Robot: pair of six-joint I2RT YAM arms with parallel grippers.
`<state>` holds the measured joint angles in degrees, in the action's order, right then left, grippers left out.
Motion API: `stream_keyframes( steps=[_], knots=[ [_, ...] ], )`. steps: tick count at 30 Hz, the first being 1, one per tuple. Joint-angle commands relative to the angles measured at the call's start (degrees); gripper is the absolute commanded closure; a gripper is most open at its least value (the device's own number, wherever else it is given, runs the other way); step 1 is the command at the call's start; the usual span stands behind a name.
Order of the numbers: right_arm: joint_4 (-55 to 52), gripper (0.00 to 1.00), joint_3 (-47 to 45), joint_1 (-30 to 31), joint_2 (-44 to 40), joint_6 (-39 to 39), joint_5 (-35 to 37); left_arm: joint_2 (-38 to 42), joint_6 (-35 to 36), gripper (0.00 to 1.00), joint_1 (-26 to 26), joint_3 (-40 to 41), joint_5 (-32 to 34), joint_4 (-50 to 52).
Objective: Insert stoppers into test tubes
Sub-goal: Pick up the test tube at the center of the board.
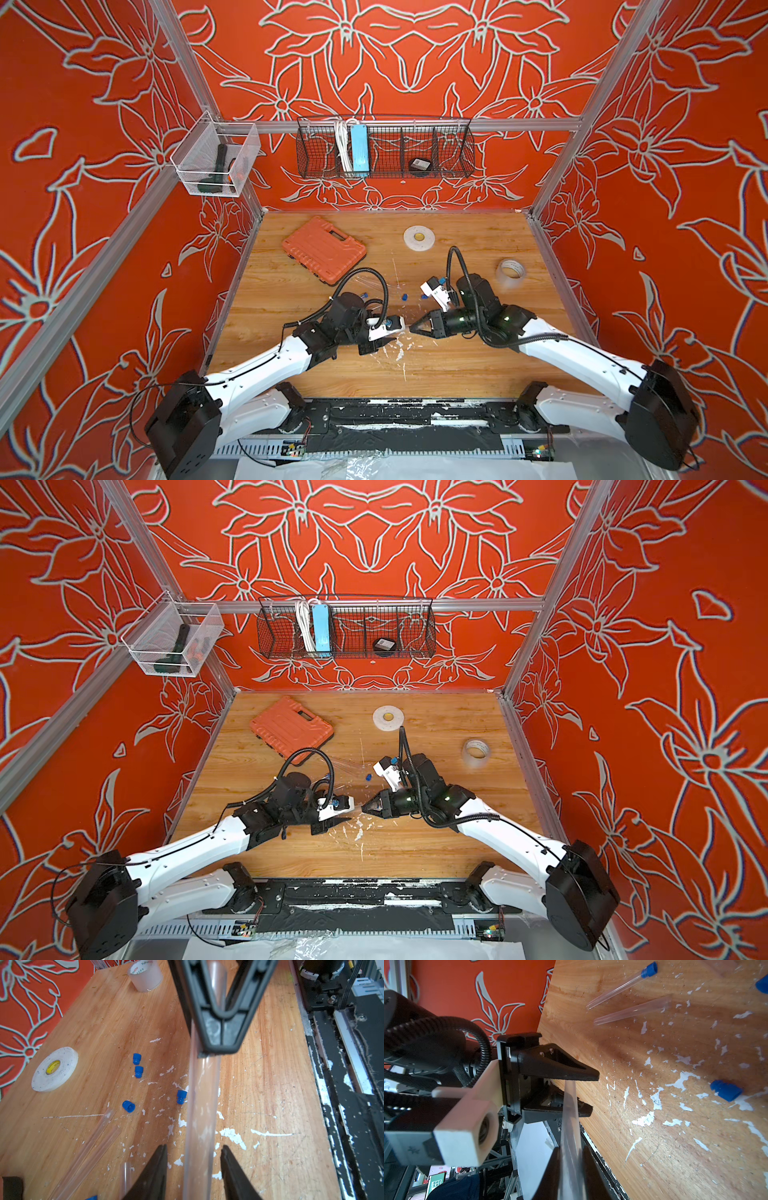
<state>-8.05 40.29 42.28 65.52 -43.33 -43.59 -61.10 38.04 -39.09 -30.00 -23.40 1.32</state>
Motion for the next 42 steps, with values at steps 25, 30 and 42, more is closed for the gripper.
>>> stream_keyframes(
  steps=[25,30,42],
  knots=[
    [-6.2,0.5,3.0,-1.9,-3.1,2.0,3.9,-0.3,-0.7,1.0,-0.8,-2.4,-0.4,0.4],
    [-21.5,0.47,10.2,-4.3,-7.3,12.9,16.8,0.9,-10.7,1.0,-0.8,-2.2,10.2,-6.3],
    [-20.0,0.46,16.9,-4.8,-4.4,51.4,38.7,5.5,-22.2,1.0,9.4,1.5,21.2,-17.1]
  ],
)
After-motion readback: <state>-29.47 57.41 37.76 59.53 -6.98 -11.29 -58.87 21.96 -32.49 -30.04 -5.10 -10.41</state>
